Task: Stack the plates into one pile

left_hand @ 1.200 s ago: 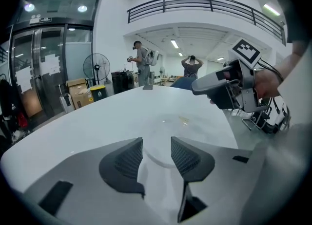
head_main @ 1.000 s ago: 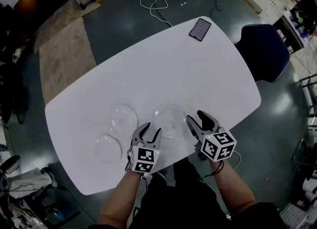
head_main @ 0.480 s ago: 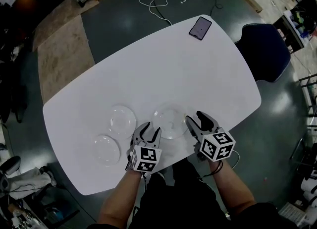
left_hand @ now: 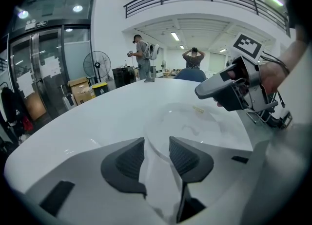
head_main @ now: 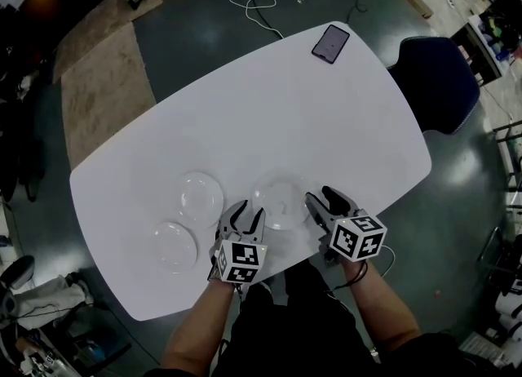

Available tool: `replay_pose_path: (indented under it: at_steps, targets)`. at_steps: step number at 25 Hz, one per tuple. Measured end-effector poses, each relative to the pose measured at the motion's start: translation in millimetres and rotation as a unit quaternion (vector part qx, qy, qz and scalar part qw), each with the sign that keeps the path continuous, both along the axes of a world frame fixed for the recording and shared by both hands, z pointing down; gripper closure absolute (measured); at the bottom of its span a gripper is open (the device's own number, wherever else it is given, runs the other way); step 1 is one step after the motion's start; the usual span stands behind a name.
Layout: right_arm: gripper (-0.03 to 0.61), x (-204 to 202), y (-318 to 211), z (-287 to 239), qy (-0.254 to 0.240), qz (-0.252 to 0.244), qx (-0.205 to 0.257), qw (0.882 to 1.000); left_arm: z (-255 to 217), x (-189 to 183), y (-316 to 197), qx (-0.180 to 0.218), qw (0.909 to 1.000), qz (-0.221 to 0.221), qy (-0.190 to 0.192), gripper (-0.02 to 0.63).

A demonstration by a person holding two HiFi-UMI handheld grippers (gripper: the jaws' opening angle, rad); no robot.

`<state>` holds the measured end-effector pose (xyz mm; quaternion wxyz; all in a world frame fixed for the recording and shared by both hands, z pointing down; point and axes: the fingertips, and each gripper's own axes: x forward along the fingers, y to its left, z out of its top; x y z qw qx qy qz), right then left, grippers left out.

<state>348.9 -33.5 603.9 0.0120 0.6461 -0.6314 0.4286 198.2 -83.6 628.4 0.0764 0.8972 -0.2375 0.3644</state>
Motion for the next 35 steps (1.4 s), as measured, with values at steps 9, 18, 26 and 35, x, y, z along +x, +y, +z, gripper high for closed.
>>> replay_pose_path:
  at_steps: [9,18,26,35]
  targets:
    - [0.347,-9.9,0.0,23.2,-0.043,-0.002,-0.027,0.999,1.9,0.7,-2.3,-0.001,1.0000,-0.005,0.003,0.439]
    - [0.348,-22.1,-6.8,29.5,-0.051,-0.043,-0.052,0.996,2.4,2.7,-4.1,-0.004,0.9999,-0.012,0.009,0.440]
    - [0.422,-40.2,-10.5,31.9,-0.064,-0.070,-0.069,0.993,4.6,-0.3,-0.8,-0.013,0.9998,-0.010,0.010,0.440]
    - [0.520,-45.5,-14.2,21.3,-0.097,-0.065,-0.052,0.992,4.4,-3.0,-0.4,-0.018,0.9998,-0.008,0.008,0.440]
